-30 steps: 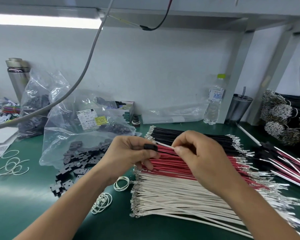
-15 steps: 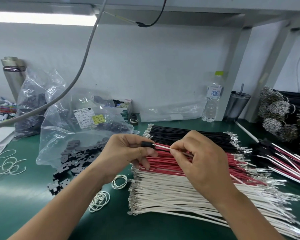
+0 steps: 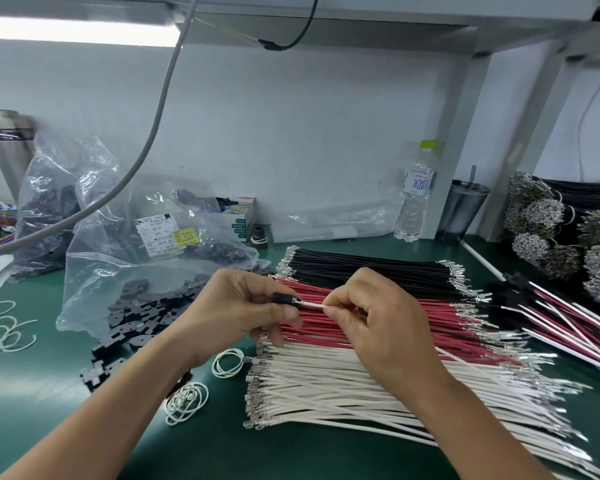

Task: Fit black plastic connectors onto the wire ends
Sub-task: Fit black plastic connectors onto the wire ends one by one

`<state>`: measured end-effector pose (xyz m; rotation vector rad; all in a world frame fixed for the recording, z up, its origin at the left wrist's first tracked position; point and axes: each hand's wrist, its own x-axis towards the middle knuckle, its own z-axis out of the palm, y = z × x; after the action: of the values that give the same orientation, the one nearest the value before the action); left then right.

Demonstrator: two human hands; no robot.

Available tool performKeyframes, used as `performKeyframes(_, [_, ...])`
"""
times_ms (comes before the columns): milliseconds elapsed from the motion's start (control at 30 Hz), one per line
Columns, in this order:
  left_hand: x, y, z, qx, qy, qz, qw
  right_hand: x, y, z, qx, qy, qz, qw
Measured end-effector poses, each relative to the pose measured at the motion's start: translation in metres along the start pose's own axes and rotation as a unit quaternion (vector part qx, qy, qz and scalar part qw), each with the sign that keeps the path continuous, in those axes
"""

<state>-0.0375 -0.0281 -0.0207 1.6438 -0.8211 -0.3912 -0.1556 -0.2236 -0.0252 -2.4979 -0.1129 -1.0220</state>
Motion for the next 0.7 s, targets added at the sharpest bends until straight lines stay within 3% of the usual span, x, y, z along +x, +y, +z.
performKeyframes(67, [0.0004, -0.0004, 0.0019, 0.031, 0.013, 0.007, 0.999, -0.0013, -0.0024, 0.0004, -0.075, 0.02, -0.056, 0.995])
performKeyframes(233, [0.0026, -0.003, 0.0073, 0.106, 0.045, 0.016, 0.993, -0.0002, -0.0026, 0.0007, -0.115, 0.057, -0.104, 0.986])
performKeyframes(400, [-0.0003, 0.0029, 0.0039, 0.039, 0.015, 0.033, 0.999, 0.001, -0.0001, 0.0024, 0.007, 0.025, -0.01, 1.0])
performKeyframes(633, [0.0015, -0.0019, 0.0093, 0.112, 0.025, 0.03, 0.993, -0.004, -0.0016, 0.0092, -0.052, 0.018, -0.086, 0.995])
performKeyframes(700, [0.0011, 0.0003, 0.0102, 0.094, 0.018, 0.033, 0.995, -0.0027, 0.0006, 0.0091, -0.016, 0.021, -0.065, 0.998])
